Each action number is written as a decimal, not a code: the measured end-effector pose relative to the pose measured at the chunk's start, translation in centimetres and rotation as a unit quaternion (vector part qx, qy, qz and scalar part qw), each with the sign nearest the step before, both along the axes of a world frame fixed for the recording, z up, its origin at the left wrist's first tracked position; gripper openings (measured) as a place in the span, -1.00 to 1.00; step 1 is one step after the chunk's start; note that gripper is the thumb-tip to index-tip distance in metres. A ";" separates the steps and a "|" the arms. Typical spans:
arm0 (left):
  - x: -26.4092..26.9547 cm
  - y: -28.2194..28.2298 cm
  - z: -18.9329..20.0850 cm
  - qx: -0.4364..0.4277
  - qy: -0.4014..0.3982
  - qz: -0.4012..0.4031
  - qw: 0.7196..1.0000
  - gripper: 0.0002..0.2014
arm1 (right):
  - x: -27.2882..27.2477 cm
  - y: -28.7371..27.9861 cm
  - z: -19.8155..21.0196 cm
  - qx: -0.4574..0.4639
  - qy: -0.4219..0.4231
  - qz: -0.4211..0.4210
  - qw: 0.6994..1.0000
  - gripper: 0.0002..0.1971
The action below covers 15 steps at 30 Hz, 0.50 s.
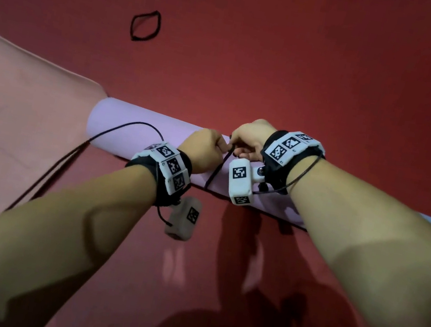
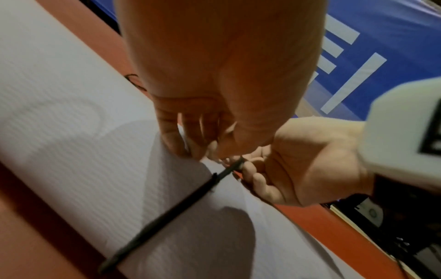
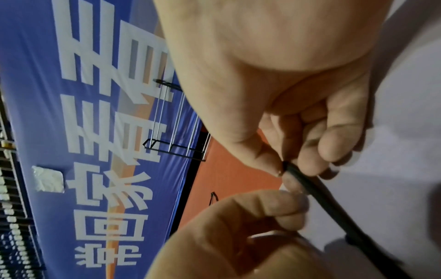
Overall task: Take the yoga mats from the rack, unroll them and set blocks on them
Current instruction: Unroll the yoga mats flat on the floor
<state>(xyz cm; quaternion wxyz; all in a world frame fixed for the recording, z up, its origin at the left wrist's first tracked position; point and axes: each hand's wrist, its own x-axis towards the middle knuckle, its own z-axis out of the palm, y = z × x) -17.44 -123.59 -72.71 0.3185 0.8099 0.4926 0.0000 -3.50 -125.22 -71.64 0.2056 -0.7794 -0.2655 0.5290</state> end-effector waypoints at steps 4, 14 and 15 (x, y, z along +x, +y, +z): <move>-0.5 0.8 -0.6 0.117 0.213 -0.107 0.964 -0.30 | 0.2 -0.3 0.2 -0.006 0.032 0.011 0.999 -0.78; -3.4 0.9 -3.8 0.243 0.305 -0.253 0.886 0.36 | 1.2 -1.9 -0.5 -0.011 0.180 0.028 0.983 -0.82; -3.5 1.0 -3.9 0.249 0.297 -0.252 0.887 0.36 | 1.3 -2.0 -0.7 -0.012 0.189 0.033 0.981 -0.78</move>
